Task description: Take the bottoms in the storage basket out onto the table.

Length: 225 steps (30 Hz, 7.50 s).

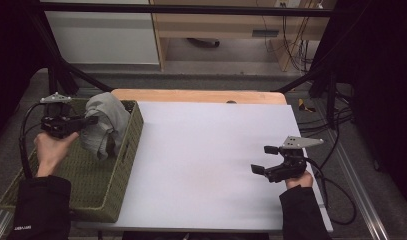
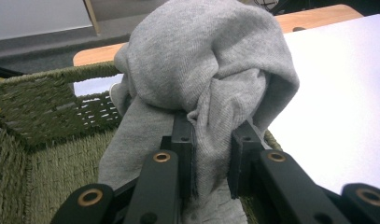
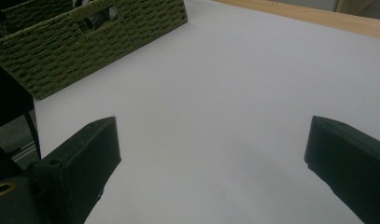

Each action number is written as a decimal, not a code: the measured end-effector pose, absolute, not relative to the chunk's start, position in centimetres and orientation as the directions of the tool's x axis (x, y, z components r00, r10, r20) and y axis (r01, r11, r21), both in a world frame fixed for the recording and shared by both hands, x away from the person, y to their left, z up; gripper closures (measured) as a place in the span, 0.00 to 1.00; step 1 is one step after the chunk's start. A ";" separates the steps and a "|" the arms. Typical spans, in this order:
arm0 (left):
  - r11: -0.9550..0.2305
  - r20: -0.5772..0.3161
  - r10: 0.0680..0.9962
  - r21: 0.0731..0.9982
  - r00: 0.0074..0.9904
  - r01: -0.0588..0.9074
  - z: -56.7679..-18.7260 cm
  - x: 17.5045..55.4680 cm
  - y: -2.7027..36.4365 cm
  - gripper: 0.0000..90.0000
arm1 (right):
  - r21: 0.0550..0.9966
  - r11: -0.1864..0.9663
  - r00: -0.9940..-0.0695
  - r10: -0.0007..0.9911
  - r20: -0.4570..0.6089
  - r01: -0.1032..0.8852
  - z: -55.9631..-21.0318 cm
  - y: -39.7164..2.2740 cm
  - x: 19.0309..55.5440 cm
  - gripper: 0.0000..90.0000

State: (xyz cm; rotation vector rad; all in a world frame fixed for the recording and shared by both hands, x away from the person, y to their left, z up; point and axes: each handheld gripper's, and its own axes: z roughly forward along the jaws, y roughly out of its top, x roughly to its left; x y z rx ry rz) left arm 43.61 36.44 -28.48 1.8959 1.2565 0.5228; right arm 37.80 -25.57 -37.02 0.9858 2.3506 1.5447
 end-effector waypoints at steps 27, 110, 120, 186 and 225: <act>-0.229 -0.065 0.887 0.796 0.457 0.560 -26.1 42.1 37.3 0.84 | 0.865 0.249 -0.770 0.601 0.215 0.436 -37.0 -25.6 37.8 0.04; -0.279 -0.075 0.819 0.815 0.569 0.508 -17.9 39.4 36.7 0.84 | 0.864 0.254 -0.772 0.599 0.213 0.436 -37.1 -25.5 37.8 0.04; -0.308 -0.060 0.794 0.819 0.605 0.484 -17.1 39.1 35.1 0.84 | 0.863 0.254 -0.772 0.599 0.213 0.436 -37.1 -25.5 37.9 0.04; -0.396 -0.064 0.647 0.823 0.760 0.407 -18.0 40.0 24.4 0.84 | 0.864 0.255 -0.774 0.597 0.213 0.435 -37.0 -25.6 37.8 0.04; -0.419 -0.095 0.613 0.802 0.784 0.425 -23.3 41.1 18.2 0.84 | 0.864 0.257 -0.775 0.597 0.210 0.432 -37.0 -25.6 37.8 0.04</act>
